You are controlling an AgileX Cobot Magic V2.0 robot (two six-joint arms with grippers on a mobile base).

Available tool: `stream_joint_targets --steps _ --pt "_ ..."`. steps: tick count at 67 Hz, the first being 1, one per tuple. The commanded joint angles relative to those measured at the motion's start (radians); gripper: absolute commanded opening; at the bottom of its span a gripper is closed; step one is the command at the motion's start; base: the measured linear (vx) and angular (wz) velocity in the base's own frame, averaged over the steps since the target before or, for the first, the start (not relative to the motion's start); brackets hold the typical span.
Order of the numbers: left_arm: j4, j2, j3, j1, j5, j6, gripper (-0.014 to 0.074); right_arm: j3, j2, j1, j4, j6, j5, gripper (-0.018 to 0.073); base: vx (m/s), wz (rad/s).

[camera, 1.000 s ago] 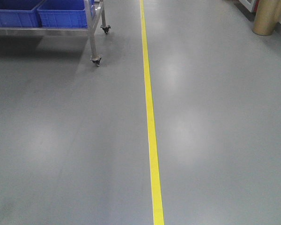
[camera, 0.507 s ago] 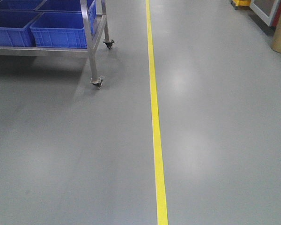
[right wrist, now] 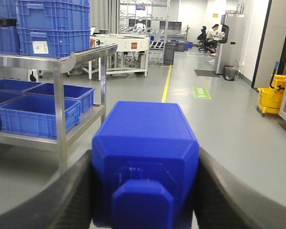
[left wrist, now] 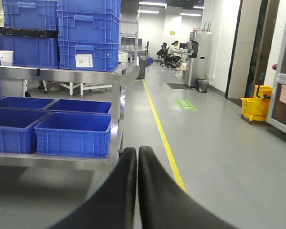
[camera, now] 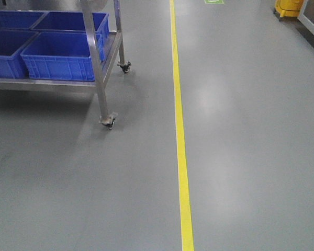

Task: Pour parts from conveyor to right shelf
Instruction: 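Drive past the steel cart of blue bins toward the shelves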

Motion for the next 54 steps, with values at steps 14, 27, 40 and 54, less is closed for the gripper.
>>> stream_joint_targets --steps 14,27,40,54 --pt "-0.01 -0.01 0.027 0.0 -0.079 -0.007 -0.0006 -0.027 0.012 -0.002 -0.004 -0.008 -0.08 -0.0004 0.65 0.05" --pt "-0.01 -0.01 0.027 0.0 -0.079 -0.007 -0.0006 -0.027 0.012 -0.002 -0.004 -0.008 -0.079 -0.0004 0.61 0.03" --pt "-0.01 -0.01 0.027 0.0 -0.079 -0.007 -0.0006 -0.027 0.012 -0.002 -0.004 -0.008 -0.079 -0.0004 0.57 0.08" --pt "-0.01 -0.01 0.027 0.0 -0.079 -0.007 -0.0006 -0.027 0.012 -0.002 -0.004 -0.008 -0.079 -0.0004 0.52 0.13"
